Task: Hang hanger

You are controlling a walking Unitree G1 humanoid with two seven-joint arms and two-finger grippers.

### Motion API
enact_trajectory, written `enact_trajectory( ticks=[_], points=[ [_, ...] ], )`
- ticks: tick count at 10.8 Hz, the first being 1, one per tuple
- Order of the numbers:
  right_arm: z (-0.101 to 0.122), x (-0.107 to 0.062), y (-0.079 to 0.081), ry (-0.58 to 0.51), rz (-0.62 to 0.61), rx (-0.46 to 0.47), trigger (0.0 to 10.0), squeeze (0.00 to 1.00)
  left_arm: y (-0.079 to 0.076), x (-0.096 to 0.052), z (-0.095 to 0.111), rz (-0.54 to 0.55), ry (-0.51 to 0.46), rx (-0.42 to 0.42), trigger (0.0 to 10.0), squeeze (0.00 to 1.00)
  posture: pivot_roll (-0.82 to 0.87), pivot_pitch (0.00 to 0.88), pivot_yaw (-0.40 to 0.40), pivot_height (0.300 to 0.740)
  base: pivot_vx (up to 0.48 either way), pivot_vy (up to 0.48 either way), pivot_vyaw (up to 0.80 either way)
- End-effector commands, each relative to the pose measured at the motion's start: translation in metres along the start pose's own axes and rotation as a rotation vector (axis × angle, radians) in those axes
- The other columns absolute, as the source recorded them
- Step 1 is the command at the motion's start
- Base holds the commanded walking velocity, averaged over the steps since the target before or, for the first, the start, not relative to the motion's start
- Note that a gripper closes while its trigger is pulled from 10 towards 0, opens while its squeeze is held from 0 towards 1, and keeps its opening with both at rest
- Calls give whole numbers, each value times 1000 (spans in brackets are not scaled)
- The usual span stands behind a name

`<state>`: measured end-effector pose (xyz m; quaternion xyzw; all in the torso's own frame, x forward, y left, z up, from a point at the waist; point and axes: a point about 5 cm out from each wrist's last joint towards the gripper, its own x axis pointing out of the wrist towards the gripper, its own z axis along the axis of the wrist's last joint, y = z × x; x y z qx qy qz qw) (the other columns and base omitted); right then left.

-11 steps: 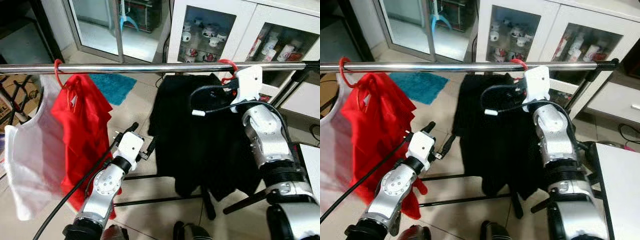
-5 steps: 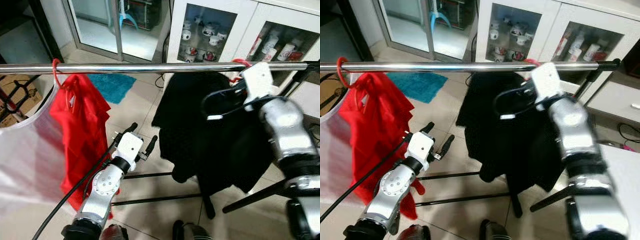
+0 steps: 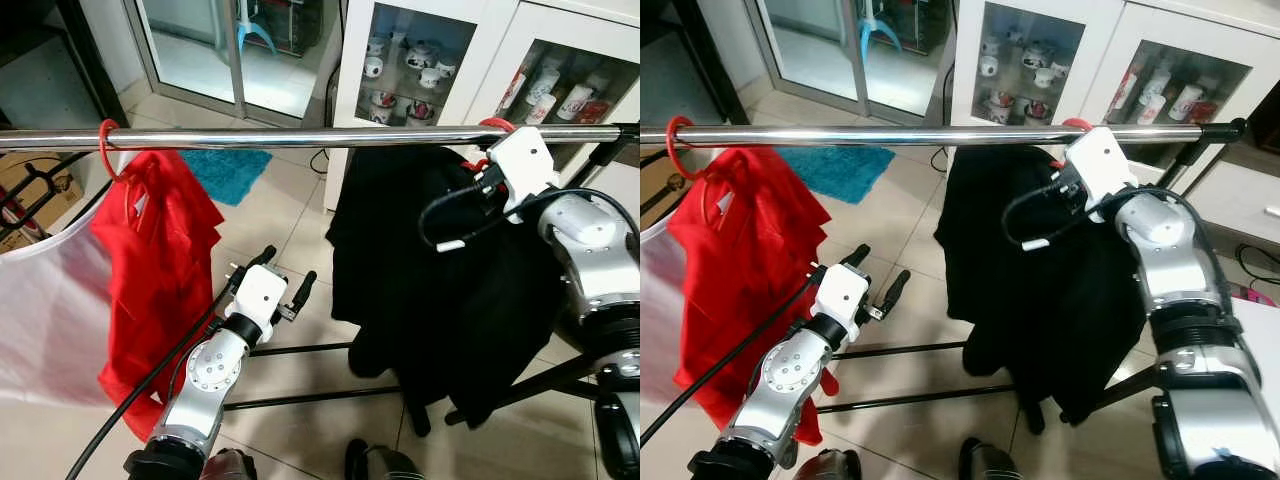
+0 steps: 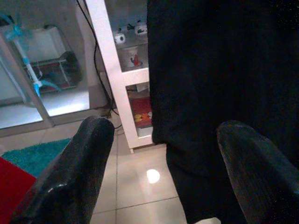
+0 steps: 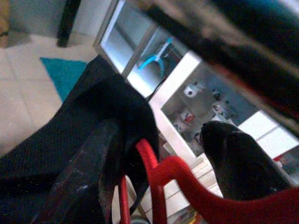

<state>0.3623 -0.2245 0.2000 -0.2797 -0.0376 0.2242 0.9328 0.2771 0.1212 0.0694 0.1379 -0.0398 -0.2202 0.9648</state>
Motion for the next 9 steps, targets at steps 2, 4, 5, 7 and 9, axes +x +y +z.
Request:
enact_trajectory(
  ticks=[2,4,5,7,9],
  points=[
    [-9,-5,-5,60,22,-10,10000,0,-4,-2,2,-10,-11,5,10000,0,-28,136,-60,740,0,0,0],
    [-13,-2,9,54,58,107,10000,0,-4,-1,2,-11,-12,4,10000,0,-29,135,-60,740,0,0,0],
    [-8,2,27,5,119,211,10000,0,-3,0,2,-10,-12,5,10000,0,-29,132,-59,740,0,0,0],
    [13,6,69,-120,268,353,10000,0,-2,1,2,-15,-13,8,10000,0,-33,121,-51,740,0,0,0],
    [26,4,94,-171,329,364,10000,0,-1,4,4,-19,-18,12,10000,0,-38,113,-49,740,0,0,0]
  ],
)
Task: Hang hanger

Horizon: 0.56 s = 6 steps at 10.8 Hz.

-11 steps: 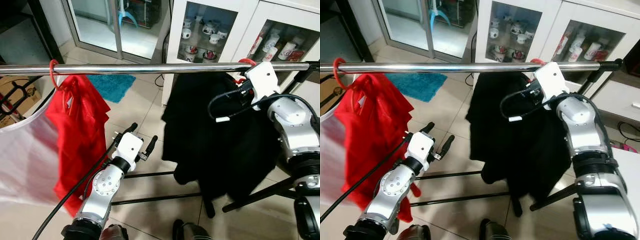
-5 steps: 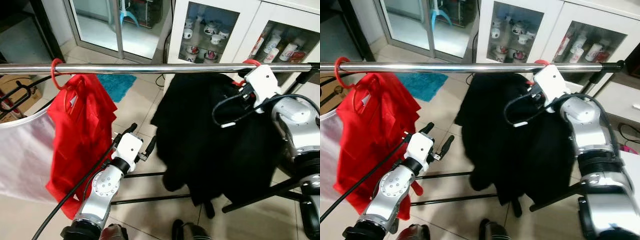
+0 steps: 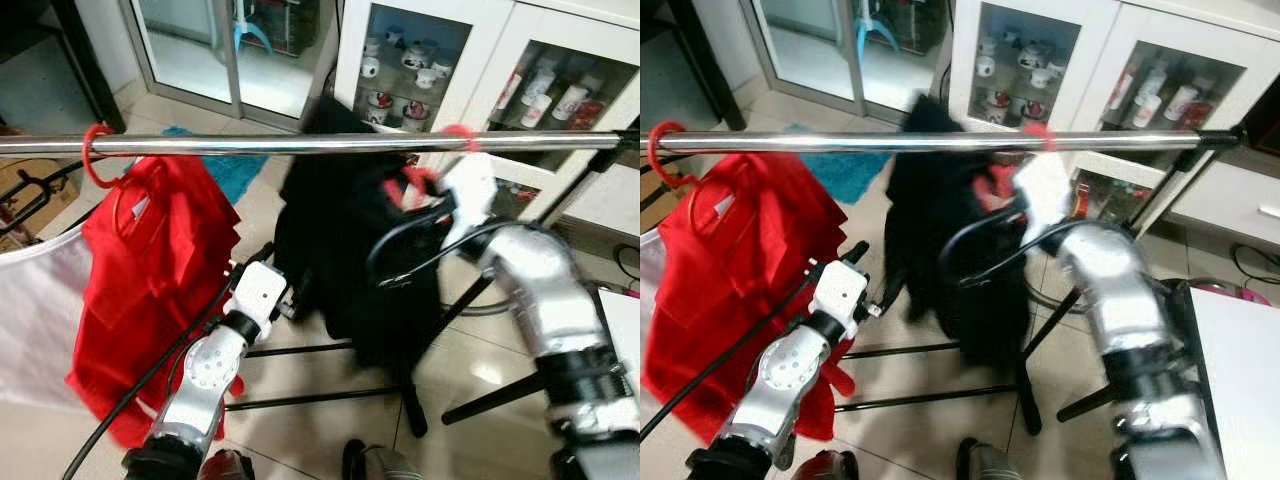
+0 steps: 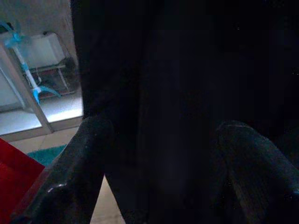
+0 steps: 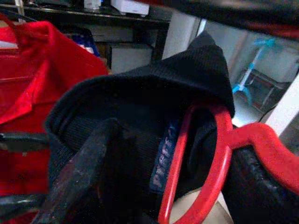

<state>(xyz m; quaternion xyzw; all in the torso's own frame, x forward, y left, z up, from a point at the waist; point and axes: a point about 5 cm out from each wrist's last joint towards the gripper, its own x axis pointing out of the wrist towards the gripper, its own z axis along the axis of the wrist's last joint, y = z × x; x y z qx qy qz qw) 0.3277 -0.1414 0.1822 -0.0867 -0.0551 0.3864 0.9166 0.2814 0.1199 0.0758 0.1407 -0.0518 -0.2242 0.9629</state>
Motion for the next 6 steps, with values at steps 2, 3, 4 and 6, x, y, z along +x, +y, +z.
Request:
enact_trajectory(
  ticks=[2,3,4,6],
  points=[
    [-10,-15,-22,95,-100,-17,10000,0,-1,2,-2,-16,5,4,10000,0,-44,112,-49,740,0,0,0],
    [-8,-27,-41,125,-170,-27,10000,0,-2,2,-2,-16,5,3,10000,0,-48,111,-50,740,0,0,0],
    [-8,-32,-47,146,-189,-39,10000,0,-2,2,-1,-18,3,2,10000,0,-49,110,-51,740,0,0,0],
    [-8,-43,-62,166,-226,-16,10000,0,-3,2,-2,-18,4,1,10000,0,-48,111,-53,740,0,0,0]
  ],
)
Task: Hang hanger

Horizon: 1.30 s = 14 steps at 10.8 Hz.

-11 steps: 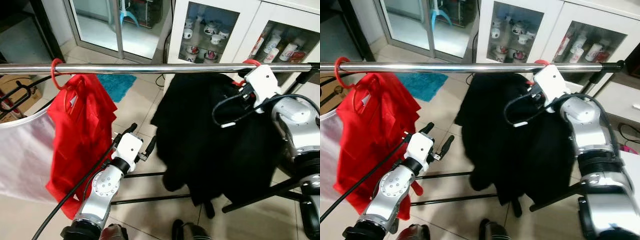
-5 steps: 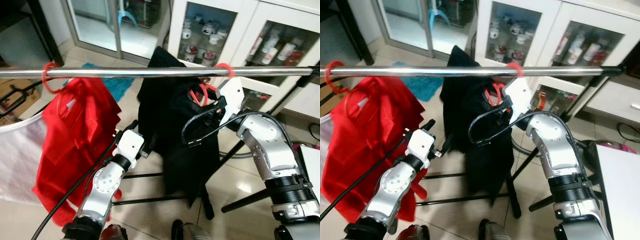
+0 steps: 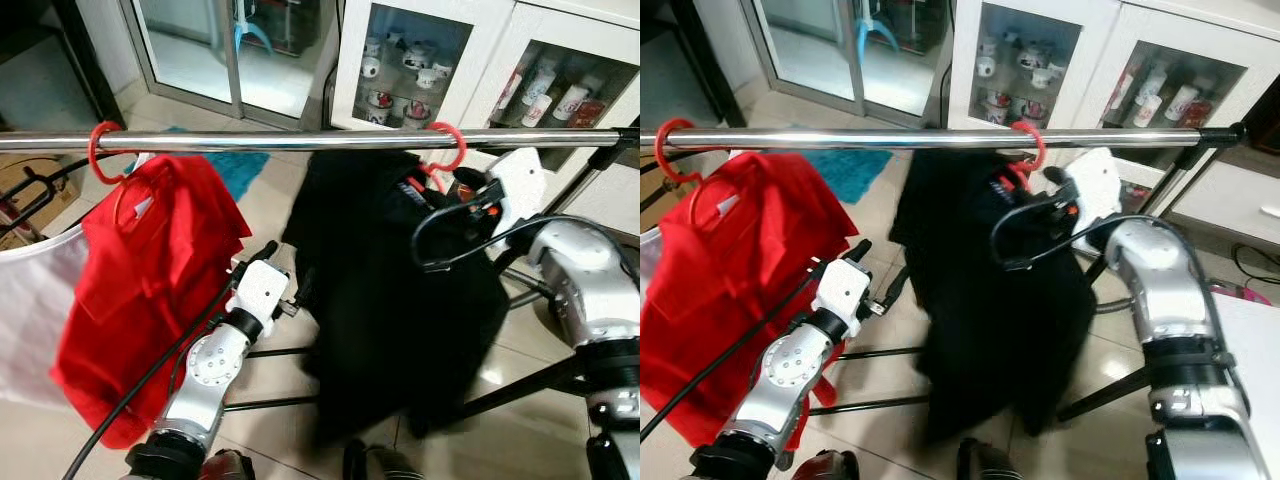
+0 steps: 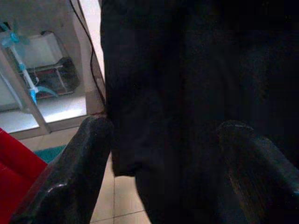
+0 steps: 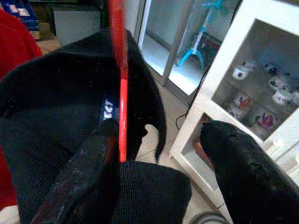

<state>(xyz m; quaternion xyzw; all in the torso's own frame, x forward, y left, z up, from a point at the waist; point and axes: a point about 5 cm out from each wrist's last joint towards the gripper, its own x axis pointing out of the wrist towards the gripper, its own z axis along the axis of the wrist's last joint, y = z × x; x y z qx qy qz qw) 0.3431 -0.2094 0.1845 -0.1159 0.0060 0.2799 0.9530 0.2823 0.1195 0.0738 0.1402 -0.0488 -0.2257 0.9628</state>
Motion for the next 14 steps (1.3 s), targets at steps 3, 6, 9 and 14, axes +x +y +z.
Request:
enact_trajectory(
  ticks=[3,6,9,14],
  points=[
    [-8,0,-6,39,6,22,10000,0,-2,1,0,-3,-4,2,10000,0,-41,114,-62,740,0,0,0],
    [-9,8,-3,46,23,25,10000,0,-3,3,1,5,-6,-2,10000,0,-40,112,-72,740,0,0,0],
    [-9,14,-3,41,12,39,10000,0,-4,4,1,11,-8,-6,10000,0,-42,112,-78,740,0,0,0],
    [-10,28,-3,24,-39,141,10000,0,-5,4,0,18,-9,-6,10000,0,-31,96,-83,740,0,0,0]
  ],
)
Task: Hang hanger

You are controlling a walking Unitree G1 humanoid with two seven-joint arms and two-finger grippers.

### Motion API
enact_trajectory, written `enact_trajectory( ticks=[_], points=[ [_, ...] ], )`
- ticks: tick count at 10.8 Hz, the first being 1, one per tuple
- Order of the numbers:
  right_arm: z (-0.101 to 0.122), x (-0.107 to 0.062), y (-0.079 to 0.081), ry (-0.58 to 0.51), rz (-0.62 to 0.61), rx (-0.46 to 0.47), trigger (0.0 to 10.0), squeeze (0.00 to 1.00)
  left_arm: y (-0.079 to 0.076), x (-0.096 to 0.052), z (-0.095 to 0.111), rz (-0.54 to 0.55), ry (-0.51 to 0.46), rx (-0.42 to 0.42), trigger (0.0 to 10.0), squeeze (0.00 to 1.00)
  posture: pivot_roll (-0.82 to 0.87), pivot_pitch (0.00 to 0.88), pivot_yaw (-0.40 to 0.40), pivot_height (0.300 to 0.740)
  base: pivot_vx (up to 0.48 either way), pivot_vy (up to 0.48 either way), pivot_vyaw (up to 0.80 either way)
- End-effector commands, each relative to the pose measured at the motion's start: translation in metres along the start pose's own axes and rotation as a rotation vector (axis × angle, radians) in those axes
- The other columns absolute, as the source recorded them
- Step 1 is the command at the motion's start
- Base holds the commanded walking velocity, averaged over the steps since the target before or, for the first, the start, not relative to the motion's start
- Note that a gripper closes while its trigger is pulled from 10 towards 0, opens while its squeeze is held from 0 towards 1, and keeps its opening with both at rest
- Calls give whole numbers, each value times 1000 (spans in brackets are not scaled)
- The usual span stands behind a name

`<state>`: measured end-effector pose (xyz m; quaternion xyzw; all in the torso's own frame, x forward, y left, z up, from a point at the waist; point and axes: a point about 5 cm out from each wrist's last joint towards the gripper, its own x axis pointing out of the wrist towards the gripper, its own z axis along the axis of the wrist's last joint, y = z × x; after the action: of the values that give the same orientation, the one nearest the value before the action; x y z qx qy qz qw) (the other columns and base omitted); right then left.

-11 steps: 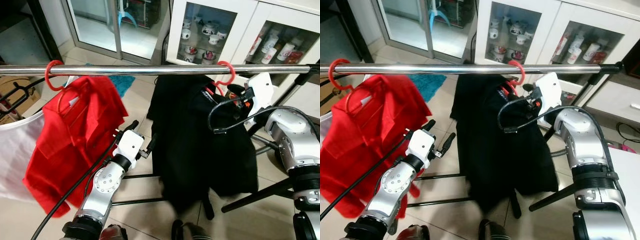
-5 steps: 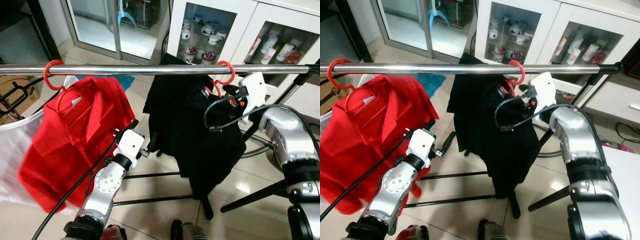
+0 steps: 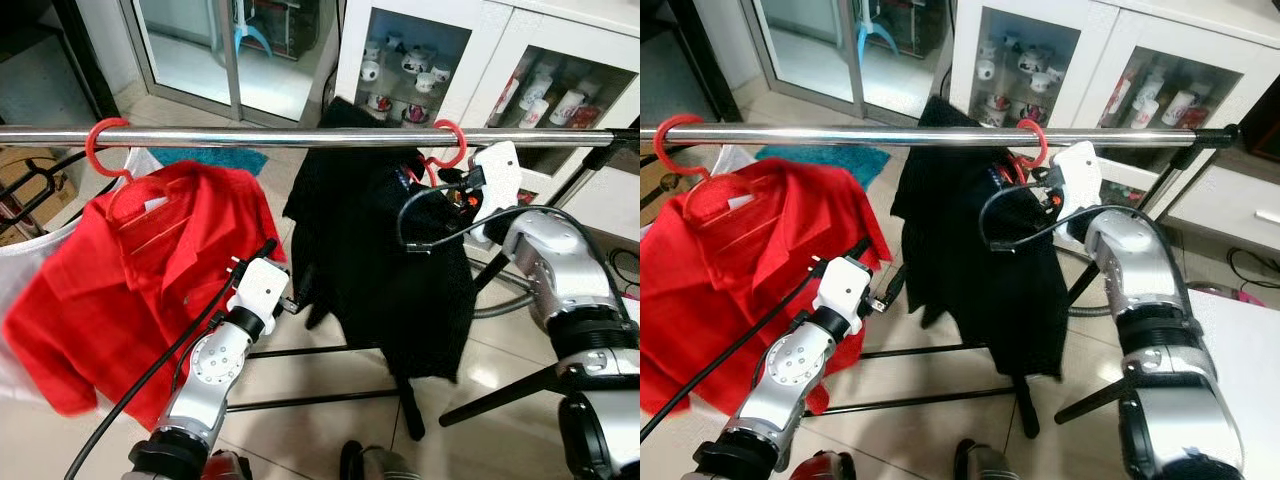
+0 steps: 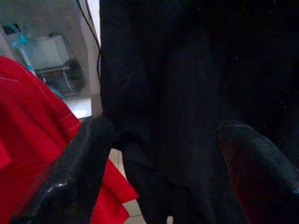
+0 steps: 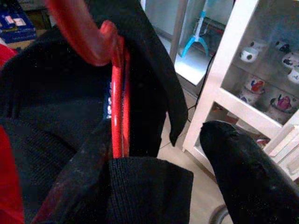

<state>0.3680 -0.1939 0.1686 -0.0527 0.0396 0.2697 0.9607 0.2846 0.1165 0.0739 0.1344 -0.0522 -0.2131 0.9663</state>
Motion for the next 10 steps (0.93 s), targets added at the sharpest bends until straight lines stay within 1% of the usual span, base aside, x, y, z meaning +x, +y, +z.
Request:
enact_trajectory(
  ticks=[1,5,6,8,10],
  points=[
    [4,1,-6,-13,-42,12,0,0,-2,0,0,-7,-5,6,10000,0,-22,87,-84,740,0,0,0],
    [10,6,-8,-48,-67,54,0,0,-2,0,0,-3,-7,8,10000,0,-19,82,-89,740,0,0,0],
    [15,8,-8,-78,-75,65,0,0,-1,1,0,-1,-9,8,10000,0,-15,79,-90,740,0,0,0],
    [25,9,-9,-133,-104,43,0,0,-1,0,0,1,-9,8,10000,0,-15,82,-88,740,0,0,0],
    [27,9,-8,-162,-113,25,0,0,0,-2,-1,1,-5,9,10000,0,-15,89,-86,740,0,0,0]
  ],
)
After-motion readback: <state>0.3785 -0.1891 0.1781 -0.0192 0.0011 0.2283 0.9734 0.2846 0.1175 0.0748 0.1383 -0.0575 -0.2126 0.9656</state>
